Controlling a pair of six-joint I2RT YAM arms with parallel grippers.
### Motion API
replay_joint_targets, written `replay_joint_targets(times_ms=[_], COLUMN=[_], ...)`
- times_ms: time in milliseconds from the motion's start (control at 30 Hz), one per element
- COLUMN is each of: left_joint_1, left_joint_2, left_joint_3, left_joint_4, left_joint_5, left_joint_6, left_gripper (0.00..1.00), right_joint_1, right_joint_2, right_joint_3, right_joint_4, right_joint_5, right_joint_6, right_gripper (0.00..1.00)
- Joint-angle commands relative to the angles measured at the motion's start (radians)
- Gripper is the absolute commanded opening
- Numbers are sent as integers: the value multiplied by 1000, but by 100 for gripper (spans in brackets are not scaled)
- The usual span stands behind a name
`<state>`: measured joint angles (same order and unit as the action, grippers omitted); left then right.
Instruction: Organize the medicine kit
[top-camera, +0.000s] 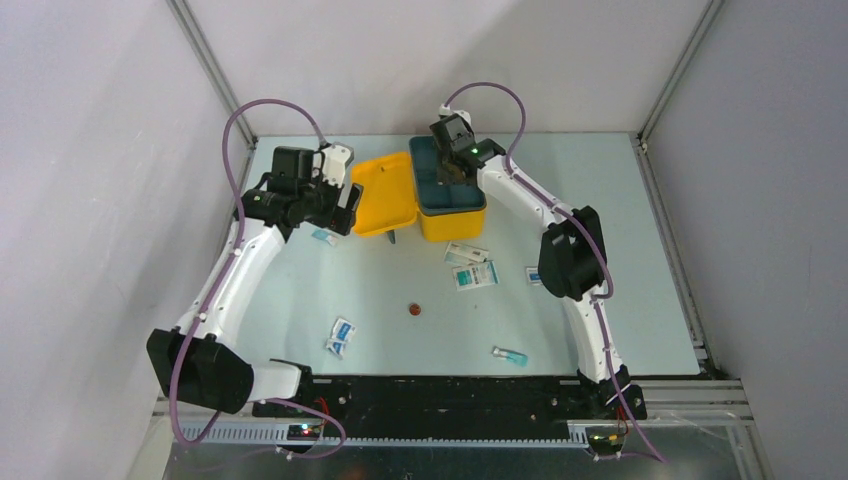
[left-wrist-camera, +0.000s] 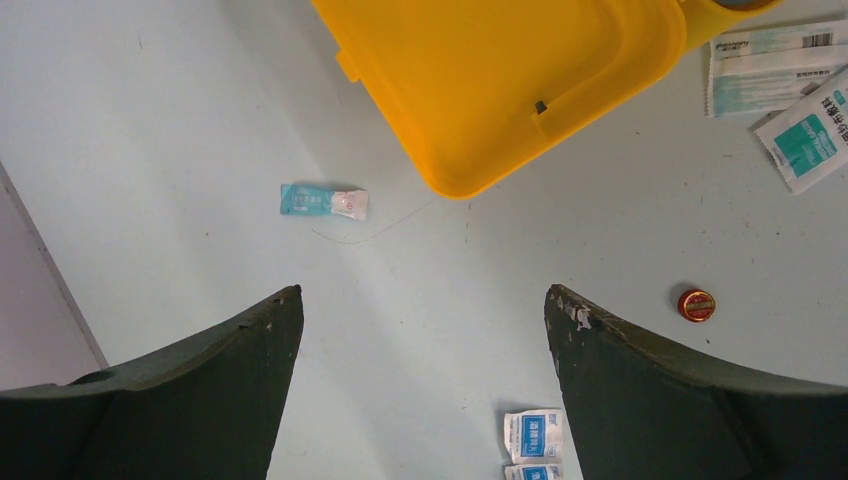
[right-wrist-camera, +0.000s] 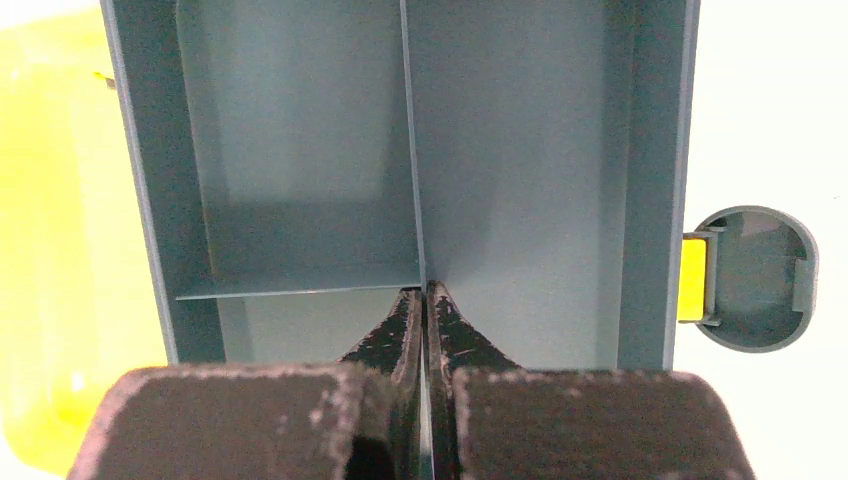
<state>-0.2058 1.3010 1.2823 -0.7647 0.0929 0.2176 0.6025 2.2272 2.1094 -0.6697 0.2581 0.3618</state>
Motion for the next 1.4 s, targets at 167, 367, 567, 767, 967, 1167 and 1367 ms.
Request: replay_joint_targets(times_ms=[167, 367, 567, 767, 967, 1167, 1367], left_joint_1=[9, 10, 14, 15, 16, 15, 19], left_joint_2=[-37, -49, -47, -30, -25, -13, 11], left_joint_3=[-7, -19, -19, -4, 2, 8, 46], left_joint_4=[25, 25, 26, 26, 25, 26, 25], left_joint_5=[19, 15, 20, 20, 20, 19, -77], left_joint_6=[-20, -18, -18, -17, -16, -20, -50], left_gripper=[95, 95, 95, 95, 95, 95, 100], right_joint_1=[7, -6, -24, -31, -32, -60, -100], right_joint_2=[-13, -4, -38, -21, 16, -32, -196], right_joint_3=[-3, 6, -23, -57, -74, -31, -25], right_joint_4=[-48, -53, -78, -66, -26, -36, -46], right_joint_5=[84, 114, 77, 20, -21, -59, -116], right_joint_6=[31, 17, 15, 2, -11, 21, -4], right_gripper=[0, 0, 0, 0, 0, 38, 44])
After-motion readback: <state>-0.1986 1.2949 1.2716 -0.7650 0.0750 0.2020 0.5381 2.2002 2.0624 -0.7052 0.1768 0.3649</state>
